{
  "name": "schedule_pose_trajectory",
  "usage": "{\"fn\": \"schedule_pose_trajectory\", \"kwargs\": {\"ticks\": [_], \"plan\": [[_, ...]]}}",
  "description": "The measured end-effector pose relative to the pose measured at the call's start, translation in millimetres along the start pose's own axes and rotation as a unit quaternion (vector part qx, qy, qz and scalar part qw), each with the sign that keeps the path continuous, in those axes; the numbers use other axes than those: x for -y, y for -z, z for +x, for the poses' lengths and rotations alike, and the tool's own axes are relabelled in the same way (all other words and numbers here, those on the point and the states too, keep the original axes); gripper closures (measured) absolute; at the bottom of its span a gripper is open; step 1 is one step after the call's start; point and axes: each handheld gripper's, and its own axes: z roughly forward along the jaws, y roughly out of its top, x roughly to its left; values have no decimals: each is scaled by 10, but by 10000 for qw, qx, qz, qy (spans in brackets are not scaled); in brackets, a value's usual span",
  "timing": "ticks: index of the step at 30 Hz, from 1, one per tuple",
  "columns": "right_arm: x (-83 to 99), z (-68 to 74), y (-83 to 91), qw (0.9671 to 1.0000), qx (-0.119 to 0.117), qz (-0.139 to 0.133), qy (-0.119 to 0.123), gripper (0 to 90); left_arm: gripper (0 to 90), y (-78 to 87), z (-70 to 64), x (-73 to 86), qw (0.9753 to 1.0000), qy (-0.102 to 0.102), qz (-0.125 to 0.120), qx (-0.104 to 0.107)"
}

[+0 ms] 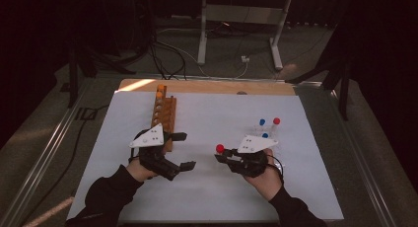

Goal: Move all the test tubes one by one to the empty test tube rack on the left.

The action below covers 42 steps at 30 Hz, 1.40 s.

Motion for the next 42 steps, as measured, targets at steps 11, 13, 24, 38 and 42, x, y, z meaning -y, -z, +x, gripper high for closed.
{"fn": "schedule_pose_trajectory", "kwargs": {"ticks": [11, 13, 24, 38, 42], "plan": [[-2, 124, -126, 9996, -254, 74, 61, 750, 225, -168, -104, -41, 9994, -239, 25, 239], [-1, 137, -139, 9996, -278, 76, 72, 750, 277, -189, -111, -38, 9994, -272, 24, 212], [-22, 177, -174, 9993, -374, 75, 62, 750, 526, -302, -132, 2, 9983, -568, 83, 82], [-38, 192, -177, 9993, -360, 62, 88, 748, 711, -376, -130, -3, 9976, -667, 170, 68], [-48, 204, -159, 9996, -284, -32, 87, 734, 715, -342, -111, -43, 9976, -667, 148, 88]]}}
